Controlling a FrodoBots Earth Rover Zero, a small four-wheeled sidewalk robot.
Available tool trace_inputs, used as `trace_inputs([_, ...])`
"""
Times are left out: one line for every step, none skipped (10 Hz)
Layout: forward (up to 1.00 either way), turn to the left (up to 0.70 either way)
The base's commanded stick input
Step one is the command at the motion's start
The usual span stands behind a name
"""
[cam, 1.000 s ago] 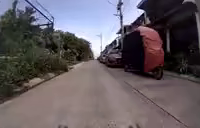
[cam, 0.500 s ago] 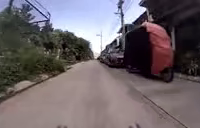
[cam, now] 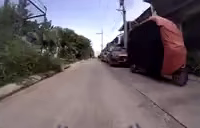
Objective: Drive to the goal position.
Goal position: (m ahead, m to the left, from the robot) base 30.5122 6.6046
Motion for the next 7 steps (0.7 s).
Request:
trace_inputs([1.00, 0.02])
trace_inputs([1.00, 0.02])
trace_inputs([1.00, 0.02])
trace_inputs([1.00, 0.02])
trace_inputs([1.00, 0.02])
trace_inputs([1.00, 0.02])
trace_inputs([1.00, 0.02])
